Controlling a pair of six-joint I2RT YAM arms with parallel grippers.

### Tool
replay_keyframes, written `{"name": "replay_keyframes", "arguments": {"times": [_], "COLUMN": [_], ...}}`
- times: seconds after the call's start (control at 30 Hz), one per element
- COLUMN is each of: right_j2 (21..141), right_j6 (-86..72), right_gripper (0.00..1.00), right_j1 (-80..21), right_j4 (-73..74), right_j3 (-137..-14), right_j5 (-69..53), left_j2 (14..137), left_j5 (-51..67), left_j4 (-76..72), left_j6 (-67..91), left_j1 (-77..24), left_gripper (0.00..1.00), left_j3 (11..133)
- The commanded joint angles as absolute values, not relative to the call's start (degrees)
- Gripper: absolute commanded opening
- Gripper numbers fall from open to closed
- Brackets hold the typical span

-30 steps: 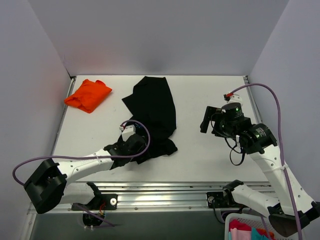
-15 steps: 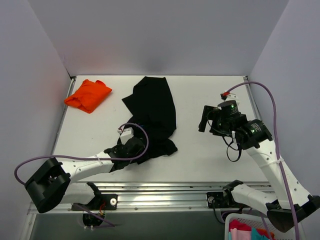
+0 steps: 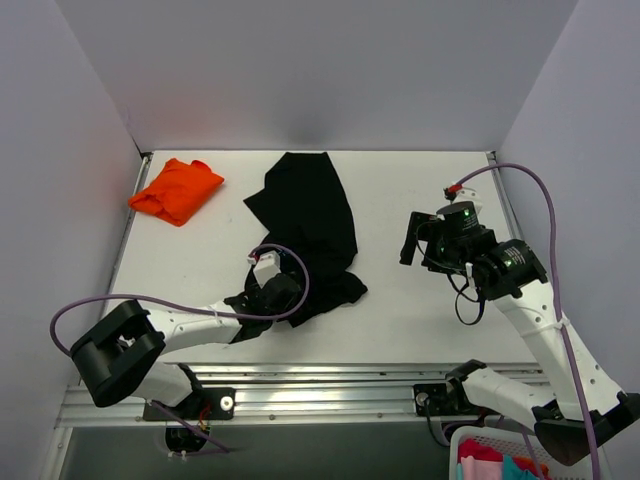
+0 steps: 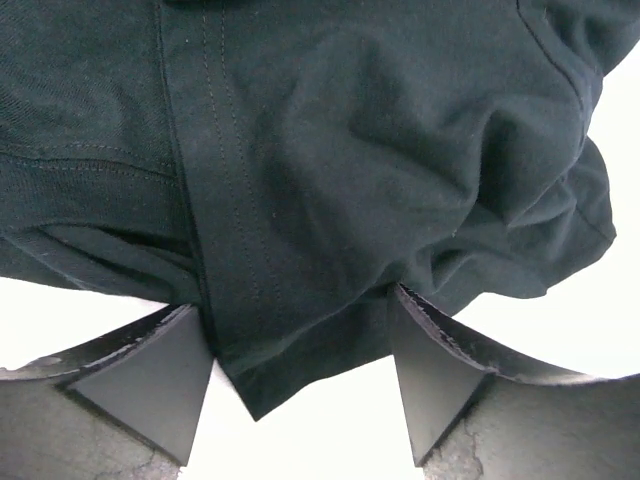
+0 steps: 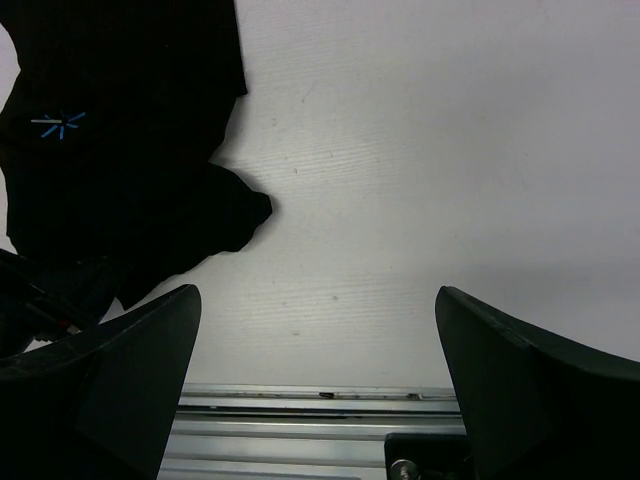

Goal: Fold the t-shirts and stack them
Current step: Flatten the tshirt out

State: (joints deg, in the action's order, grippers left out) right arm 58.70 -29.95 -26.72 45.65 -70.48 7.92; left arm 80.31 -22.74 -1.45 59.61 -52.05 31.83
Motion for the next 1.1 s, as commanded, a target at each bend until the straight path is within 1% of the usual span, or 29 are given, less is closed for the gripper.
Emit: {"name": "replay_keyframes", "arguments": {"times": [0.0, 0.2, 0.23, 0.33, 0.37, 0.5, 0.97, 1.07], "right_j2": [57.74, 57.04, 56.95, 56.87, 56.87, 56.78, 56.16, 56.08], "right_j6": [-30.15, -30.15, -30.15, -30.06, -30.06, -29.79, -28.39, -28.3], "right_gripper": [1.0, 1.0, 1.0, 1.0, 1.0, 1.0, 1.0, 1.0], "right_j1": [-26.89, -26.89, -26.89, -26.89, -26.89, -26.89, -26.89, -26.81], "right_j4": [47.55, 47.29, 47.2, 46.76, 46.67, 46.15, 47.55, 47.72], "right_j3": [-72.07, -70.75, -70.58, -69.79, -69.52, -69.17, -69.79, -69.96], "right_j5": [10.11, 10.37, 10.37, 10.28, 10.37, 10.28, 10.9, 10.9], "left_j2": [81.92, 77.26, 76.21, 74.98, 74.8, 75.23, 84.02, 84.99], "left_j5": [-21.09, -22.06, -22.67, -23.11, -23.2, -23.73, -24.08, -24.17], "left_j4": [4.03, 9.05, 9.57, 11.42, 12.38, 12.83, 9.93, 10.02], "left_j6": [61.7, 64.68, 65.21, 66.7, 66.97, 68.02, 65.92, 66.01], "left_j1": [-53.09, -54.93, -55.71, -56.6, -57.04, -58.09, -58.18, -58.18], "left_gripper": [0.74, 0.63, 0.55, 0.45, 0.29, 0.29, 0.29, 0.27], "left_j3": [31.99, 31.29, 30.85, 30.76, 30.85, 30.85, 34.63, 34.98]}}
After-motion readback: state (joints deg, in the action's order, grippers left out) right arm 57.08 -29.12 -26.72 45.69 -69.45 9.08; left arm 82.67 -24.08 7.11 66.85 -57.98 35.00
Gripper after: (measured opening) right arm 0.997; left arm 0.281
